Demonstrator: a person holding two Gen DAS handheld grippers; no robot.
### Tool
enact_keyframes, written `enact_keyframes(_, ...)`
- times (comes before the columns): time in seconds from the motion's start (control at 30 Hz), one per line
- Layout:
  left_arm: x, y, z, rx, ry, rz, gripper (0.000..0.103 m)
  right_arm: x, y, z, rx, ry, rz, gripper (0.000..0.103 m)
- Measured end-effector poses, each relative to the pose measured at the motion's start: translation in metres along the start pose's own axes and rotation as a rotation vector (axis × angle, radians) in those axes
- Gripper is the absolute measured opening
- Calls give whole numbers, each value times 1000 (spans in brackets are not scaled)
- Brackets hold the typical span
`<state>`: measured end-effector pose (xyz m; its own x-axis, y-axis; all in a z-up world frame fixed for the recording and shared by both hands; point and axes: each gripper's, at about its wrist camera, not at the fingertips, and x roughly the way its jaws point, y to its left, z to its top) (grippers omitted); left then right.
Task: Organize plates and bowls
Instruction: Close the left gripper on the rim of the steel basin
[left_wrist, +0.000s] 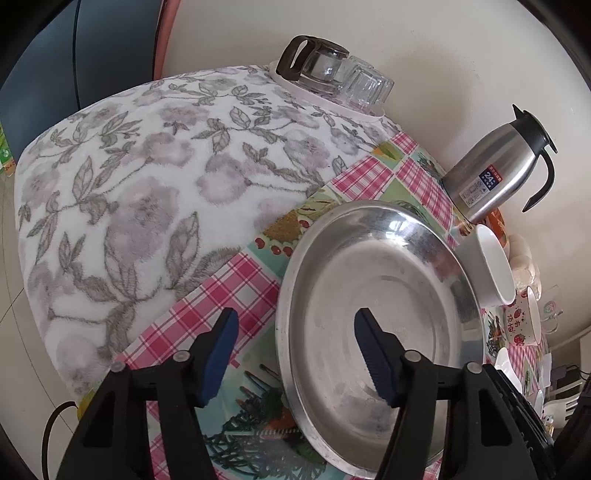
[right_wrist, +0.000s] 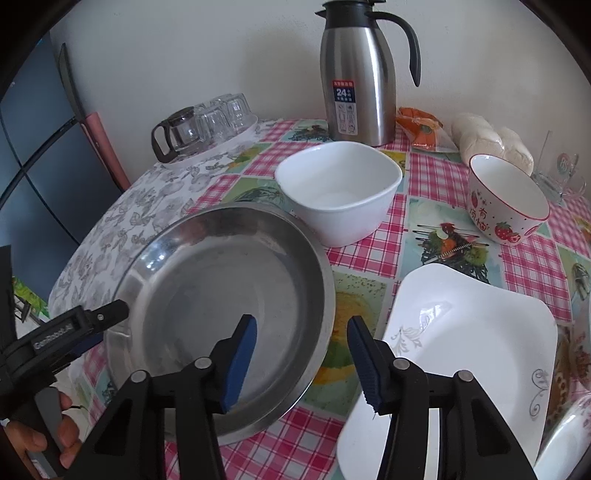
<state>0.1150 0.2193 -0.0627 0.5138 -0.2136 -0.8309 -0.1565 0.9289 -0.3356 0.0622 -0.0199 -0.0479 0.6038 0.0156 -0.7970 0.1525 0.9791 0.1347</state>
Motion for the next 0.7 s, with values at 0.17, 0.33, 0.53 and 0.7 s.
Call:
enact_keyframes(0.17, 6, 5, 1, -12, 11, -8, 59, 12, -4, 1, 11, 25, 13, 41)
enact_keyframes(0.33, 13, 4, 1, 10, 25, -16, 45, 23, -7, 1, 19, 46, 20, 33)
enact_keyframes(0.53, 17, 1, 2, 39, 19, -18, 38, 33, -10, -1, 42, 66, 27, 29)
enact_keyframes(0.7, 18, -2, 3, 57, 18, -18, 34, 34, -12, -2, 58, 69, 52, 28)
